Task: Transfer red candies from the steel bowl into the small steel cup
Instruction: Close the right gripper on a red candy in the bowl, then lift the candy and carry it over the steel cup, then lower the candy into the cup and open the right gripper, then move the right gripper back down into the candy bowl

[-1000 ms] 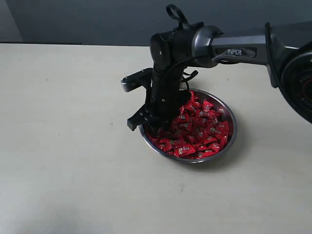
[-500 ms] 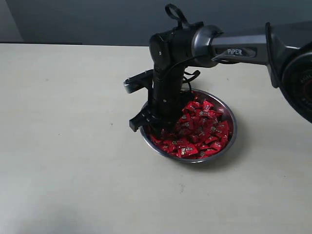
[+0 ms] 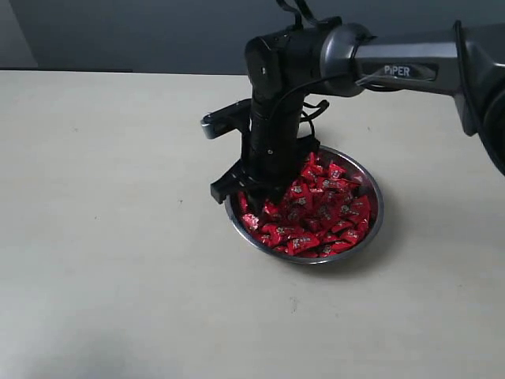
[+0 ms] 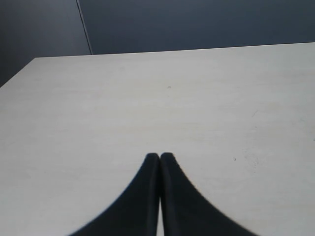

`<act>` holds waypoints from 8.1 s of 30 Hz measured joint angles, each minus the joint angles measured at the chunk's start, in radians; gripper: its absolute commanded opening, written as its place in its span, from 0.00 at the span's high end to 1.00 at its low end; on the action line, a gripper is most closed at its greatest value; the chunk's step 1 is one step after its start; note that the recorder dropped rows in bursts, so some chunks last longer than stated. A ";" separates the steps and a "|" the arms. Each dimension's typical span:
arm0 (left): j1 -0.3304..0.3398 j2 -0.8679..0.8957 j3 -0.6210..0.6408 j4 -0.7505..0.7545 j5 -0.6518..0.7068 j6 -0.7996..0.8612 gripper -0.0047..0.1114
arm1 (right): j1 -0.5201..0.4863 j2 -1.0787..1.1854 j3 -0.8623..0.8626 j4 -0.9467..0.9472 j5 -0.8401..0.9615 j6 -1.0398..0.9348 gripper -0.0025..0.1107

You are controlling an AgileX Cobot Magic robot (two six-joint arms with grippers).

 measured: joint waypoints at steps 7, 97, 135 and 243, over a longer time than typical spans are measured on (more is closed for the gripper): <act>0.000 0.000 0.000 0.000 0.000 0.000 0.96 | 0.000 0.000 0.000 0.045 -0.012 0.002 0.51; 0.000 0.000 0.000 0.000 0.000 0.000 0.96 | -0.079 -0.120 0.002 -0.287 -0.198 0.219 0.98; 0.000 0.000 0.000 0.000 0.000 0.000 0.96 | -0.192 0.140 -0.353 -0.133 -0.184 0.185 0.98; 0.000 0.000 0.000 0.000 0.000 0.000 0.96 | -0.192 -0.514 0.546 -0.005 -0.412 0.158 0.62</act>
